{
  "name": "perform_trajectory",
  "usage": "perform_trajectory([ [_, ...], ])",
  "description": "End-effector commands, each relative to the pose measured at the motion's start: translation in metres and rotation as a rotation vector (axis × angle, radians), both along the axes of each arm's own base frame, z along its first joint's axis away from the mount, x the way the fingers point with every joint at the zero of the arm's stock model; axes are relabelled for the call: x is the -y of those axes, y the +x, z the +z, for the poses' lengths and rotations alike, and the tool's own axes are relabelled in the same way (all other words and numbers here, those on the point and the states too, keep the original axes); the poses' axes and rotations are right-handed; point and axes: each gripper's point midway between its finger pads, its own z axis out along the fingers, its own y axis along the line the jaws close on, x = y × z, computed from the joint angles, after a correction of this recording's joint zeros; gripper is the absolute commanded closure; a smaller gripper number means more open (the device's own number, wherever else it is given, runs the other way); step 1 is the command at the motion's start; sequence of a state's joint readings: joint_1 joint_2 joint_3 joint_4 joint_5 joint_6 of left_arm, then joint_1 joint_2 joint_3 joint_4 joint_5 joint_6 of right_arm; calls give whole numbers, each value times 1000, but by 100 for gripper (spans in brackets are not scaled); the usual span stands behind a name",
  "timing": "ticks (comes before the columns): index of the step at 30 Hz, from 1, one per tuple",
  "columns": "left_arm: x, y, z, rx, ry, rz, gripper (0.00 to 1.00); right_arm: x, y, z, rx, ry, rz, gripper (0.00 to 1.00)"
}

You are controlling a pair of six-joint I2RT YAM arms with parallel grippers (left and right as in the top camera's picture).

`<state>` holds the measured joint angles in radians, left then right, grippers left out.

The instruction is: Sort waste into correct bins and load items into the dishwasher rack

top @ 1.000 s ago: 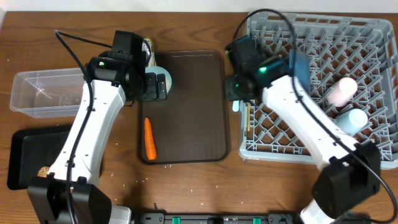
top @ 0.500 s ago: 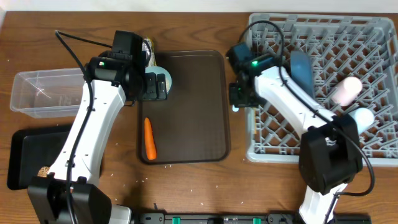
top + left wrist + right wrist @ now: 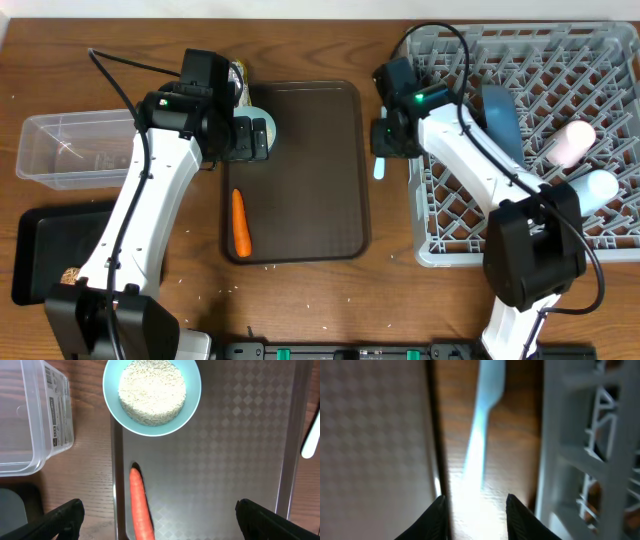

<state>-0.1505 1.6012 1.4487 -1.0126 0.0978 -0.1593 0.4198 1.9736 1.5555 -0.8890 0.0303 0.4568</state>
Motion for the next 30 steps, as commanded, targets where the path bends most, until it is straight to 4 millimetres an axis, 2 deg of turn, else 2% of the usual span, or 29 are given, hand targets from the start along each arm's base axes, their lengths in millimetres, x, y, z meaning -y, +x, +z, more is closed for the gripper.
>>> perform_trajectory([
  [1,-4,0,-3,-5,15,2,2,-3,7,1,37,-4,-84,70],
  [16,-4,0,-3,-5,15,2,2,-8,29,-47,58,-46,-113,69],
  [30,-4,0,-3,-5,15,1,2,-2,35,-60,75,-92,-129,70],
])
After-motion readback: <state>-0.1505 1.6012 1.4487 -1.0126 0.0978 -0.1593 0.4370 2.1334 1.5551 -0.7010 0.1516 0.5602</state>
